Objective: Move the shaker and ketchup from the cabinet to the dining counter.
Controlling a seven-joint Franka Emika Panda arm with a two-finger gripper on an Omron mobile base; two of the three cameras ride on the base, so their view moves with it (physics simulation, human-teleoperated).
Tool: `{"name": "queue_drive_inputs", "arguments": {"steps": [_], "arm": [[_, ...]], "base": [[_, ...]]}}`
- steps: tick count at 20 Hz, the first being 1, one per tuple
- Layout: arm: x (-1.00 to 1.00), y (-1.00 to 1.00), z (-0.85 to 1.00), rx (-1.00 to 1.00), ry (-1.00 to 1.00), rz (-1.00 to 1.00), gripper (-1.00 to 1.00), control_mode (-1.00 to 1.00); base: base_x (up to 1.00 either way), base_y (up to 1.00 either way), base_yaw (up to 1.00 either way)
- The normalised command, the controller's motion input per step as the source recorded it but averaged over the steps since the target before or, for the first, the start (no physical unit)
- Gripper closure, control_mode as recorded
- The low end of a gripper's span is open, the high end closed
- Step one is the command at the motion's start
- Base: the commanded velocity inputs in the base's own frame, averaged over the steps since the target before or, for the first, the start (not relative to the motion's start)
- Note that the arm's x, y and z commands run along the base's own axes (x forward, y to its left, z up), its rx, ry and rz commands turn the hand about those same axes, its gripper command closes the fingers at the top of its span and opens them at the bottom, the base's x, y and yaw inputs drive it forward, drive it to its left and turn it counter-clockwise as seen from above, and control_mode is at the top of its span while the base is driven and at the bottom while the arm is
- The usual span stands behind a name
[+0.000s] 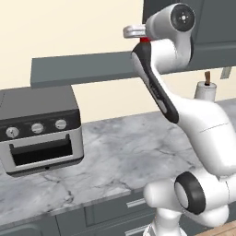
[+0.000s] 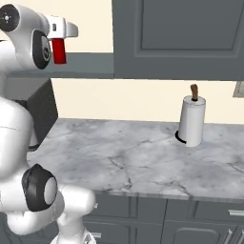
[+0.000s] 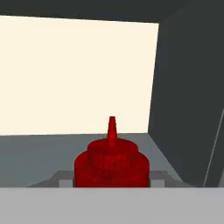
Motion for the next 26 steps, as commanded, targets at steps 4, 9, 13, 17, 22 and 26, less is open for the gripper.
{"name": "queue_drive_inputs", "arguments": {"steps": [4, 9, 13, 17, 22, 26], "arm": [[-1.0, -0.18, -0.12, 0.01, 0.0, 0.03, 1.0, -1.0], [-1.0, -0.28, -0.45, 0.05, -0.03, 0.0, 1.0, -1.0], [-1.0, -0.13, -0.65, 0.07, -0.02, 0.0, 1.0, -1.0], [-0.9, 0.0, -0.64, 0.04, 0.0, 0.0, 1.0, -1.0], [-0.31, 0.04, -0.32, 0.0, 0.03, 0.0, 1.0, -1.0], [-0.06, 0.05, -0.02, 0.0, 0.02, 0.0, 1.0, -1.0]], "base": [[0.0, 0.0, 0.0], [0.0, 0.0, 0.0], [0.0, 0.0, 0.0], [0.0, 0.0, 0.0], [0.0, 0.0, 0.0], [0.0, 0.0, 0.0]]}}
